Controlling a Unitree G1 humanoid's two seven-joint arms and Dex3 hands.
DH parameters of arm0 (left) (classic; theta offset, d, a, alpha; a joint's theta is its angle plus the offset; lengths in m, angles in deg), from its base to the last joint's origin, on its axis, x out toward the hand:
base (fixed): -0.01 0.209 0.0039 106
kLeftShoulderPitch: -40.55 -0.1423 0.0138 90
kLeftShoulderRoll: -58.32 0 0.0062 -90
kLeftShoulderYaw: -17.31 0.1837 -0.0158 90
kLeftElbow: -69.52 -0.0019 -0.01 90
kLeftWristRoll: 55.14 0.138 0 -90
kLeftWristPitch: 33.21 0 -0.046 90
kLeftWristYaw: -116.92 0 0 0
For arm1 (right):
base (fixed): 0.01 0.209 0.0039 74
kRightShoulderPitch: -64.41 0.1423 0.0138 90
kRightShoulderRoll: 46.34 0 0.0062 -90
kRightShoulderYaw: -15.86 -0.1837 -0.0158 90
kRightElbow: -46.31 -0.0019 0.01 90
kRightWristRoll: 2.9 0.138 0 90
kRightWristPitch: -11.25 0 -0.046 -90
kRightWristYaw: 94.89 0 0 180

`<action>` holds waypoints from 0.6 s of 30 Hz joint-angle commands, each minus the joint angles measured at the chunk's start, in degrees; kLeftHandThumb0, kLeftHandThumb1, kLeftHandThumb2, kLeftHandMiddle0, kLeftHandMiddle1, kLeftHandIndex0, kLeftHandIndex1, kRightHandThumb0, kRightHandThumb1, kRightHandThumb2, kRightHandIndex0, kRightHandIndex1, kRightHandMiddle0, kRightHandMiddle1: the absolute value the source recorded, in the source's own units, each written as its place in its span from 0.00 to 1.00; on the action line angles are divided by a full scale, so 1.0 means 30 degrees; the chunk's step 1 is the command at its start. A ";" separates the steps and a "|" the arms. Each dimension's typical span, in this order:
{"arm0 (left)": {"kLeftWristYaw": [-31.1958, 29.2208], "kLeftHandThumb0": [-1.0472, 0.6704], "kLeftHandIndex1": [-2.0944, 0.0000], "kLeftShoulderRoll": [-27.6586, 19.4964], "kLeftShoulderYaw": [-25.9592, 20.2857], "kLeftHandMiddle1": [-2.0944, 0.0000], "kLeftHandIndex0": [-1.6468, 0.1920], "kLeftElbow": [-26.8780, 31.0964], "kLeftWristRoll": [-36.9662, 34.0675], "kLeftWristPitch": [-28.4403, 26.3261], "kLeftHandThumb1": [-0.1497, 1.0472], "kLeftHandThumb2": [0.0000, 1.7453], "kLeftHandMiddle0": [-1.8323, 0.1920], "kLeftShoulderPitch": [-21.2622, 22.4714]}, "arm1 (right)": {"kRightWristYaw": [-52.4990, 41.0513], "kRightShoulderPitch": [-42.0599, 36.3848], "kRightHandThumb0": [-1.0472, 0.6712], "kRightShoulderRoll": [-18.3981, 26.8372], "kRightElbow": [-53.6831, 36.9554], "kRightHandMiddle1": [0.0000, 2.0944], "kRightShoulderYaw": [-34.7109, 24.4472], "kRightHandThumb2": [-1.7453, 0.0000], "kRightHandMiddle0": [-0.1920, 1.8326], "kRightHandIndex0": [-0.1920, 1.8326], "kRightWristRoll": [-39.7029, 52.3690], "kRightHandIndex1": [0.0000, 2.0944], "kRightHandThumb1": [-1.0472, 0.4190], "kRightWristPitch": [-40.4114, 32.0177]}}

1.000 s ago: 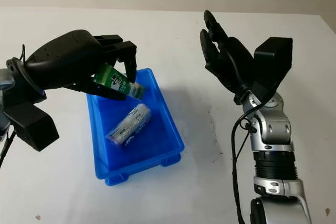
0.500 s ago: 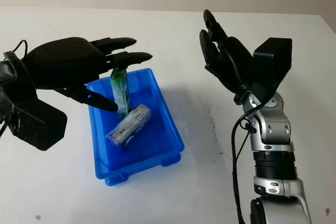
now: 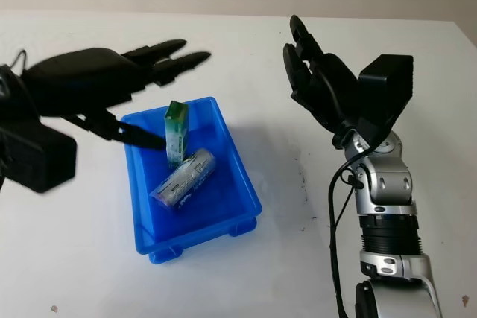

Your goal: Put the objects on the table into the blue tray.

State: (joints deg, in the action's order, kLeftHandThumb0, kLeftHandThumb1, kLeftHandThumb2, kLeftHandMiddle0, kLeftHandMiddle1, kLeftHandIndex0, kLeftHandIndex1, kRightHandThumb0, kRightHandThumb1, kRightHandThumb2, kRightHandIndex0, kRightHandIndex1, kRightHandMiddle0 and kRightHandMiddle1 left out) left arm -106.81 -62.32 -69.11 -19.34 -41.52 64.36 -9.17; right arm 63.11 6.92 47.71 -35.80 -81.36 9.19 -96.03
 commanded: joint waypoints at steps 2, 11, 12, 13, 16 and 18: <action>-0.0023 0.11 1.00 0.0193 -0.1237 1.00 1.00 0.0131 -0.1665 -0.1728 1.00 0.23 1.00 0.0425 | 0.0018 0.0296 0.23 -0.0022 0.0095 0.00 -0.0099 0.64 0.00 0.00 0.0052 0.00 0.00 0.0309; 0.1159 0.12 0.98 0.1956 -0.4036 0.98 0.99 0.0653 -0.6942 -0.7058 1.00 0.27 1.00 0.0266 | 0.0011 0.0372 0.22 -0.0008 0.0182 0.00 -0.0017 0.64 0.00 0.00 -0.0016 0.00 0.00 0.0380; 0.1406 0.13 0.99 0.2180 -0.4345 0.99 1.00 0.0744 -0.7549 -0.7697 1.00 0.29 1.00 0.0254 | 0.0009 0.0365 0.22 -0.0011 0.0176 0.00 -0.0003 0.64 0.00 0.00 -0.0032 0.00 0.00 0.0397; 0.2046 0.14 1.00 0.2806 -0.5020 0.99 1.00 0.0626 -0.8381 -0.8035 1.00 0.31 1.00 0.0157 | -0.0014 0.0357 0.22 -0.0004 0.0193 0.00 0.0011 0.64 0.00 0.00 -0.0045 0.00 0.00 0.0431; 0.4031 0.15 1.00 0.4187 -0.6303 0.98 1.00 0.0274 -0.9519 -0.7962 1.00 0.33 0.99 -0.0255 | -0.0110 0.0359 0.21 -0.0004 0.0230 0.00 0.0014 0.63 0.00 0.00 0.0002 0.00 0.00 0.0458; 0.6215 0.15 1.00 0.5322 -0.7231 0.98 1.00 0.0233 -0.9600 -0.7736 1.00 0.35 0.99 -0.1025 | -0.0190 0.0438 0.21 -0.0068 0.0309 0.00 -0.0012 0.62 0.00 0.00 0.0099 0.00 0.00 0.0489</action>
State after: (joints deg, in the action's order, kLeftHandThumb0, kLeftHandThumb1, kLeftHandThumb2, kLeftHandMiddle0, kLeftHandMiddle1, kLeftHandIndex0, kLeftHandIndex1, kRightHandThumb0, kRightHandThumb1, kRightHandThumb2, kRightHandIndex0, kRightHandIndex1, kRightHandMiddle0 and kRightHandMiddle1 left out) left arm -90.65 -48.16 -88.61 -18.21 -69.77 40.78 -10.20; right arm 62.74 7.24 47.67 -34.82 -81.28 9.12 -95.31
